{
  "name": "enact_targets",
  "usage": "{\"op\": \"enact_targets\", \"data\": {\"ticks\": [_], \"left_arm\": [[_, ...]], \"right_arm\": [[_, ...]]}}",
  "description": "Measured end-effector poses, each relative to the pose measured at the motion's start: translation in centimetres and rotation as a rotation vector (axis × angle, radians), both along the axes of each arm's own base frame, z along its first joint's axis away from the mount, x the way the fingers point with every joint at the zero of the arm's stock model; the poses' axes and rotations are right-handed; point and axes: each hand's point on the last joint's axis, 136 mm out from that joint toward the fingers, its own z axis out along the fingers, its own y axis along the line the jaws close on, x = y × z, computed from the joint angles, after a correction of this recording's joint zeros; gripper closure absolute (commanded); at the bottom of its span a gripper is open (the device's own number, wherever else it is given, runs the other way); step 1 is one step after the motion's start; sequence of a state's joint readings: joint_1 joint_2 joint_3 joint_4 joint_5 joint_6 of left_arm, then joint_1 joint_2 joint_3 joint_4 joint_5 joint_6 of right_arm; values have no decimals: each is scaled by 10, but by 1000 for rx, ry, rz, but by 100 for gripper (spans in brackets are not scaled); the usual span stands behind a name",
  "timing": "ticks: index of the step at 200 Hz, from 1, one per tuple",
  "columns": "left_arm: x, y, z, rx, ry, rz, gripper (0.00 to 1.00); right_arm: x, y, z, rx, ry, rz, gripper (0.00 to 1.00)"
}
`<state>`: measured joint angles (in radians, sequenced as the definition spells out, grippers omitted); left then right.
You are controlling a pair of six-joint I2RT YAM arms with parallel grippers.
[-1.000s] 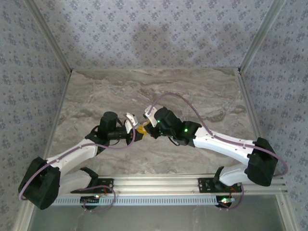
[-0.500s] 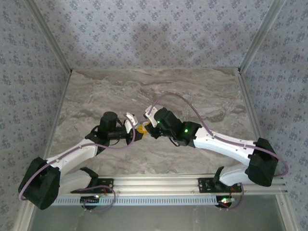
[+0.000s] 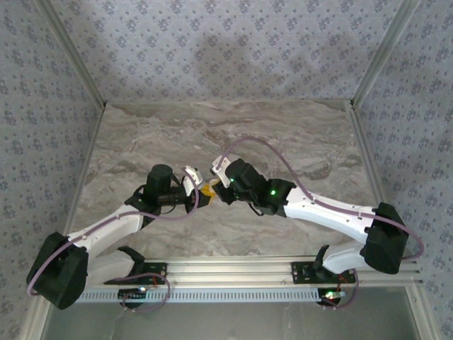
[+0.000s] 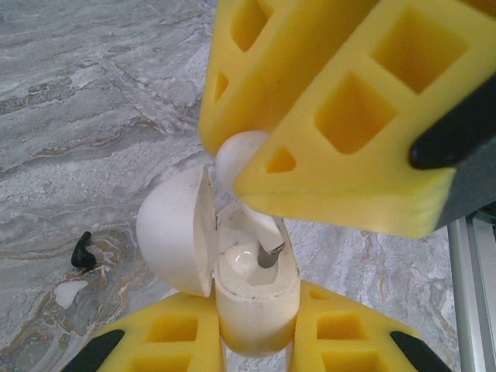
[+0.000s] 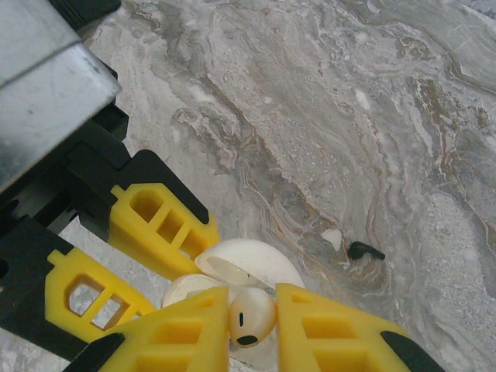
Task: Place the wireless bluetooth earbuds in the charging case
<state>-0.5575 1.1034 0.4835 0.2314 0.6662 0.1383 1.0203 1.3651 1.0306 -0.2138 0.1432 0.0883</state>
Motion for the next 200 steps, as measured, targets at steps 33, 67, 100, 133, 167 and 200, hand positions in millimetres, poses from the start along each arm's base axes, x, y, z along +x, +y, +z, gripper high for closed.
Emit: {"op": "enact_targets", "data": {"ticks": [33,67,100,133,167,200], "left_arm": [[-1,1,1,0,-2,2,93],[-1,1,0,3,3,1,93],[-2,2,-2,10,14,2,93],[-2,2,-2,11,14,5,93],[2,2,0,5,6,23,93],[5,2,4,-9,-8,37,93]], "right_arm": [[0,3,0,-6,-6,9,78],[-2,8,-1,-21,-12,20,78],[-2,10,-4,-38,-18,23,78],[-1,9,-5,-28,-7,6,78],[5,6,-3,17,32,-43,78],[8,5,1,73,65,-68,78]]}}
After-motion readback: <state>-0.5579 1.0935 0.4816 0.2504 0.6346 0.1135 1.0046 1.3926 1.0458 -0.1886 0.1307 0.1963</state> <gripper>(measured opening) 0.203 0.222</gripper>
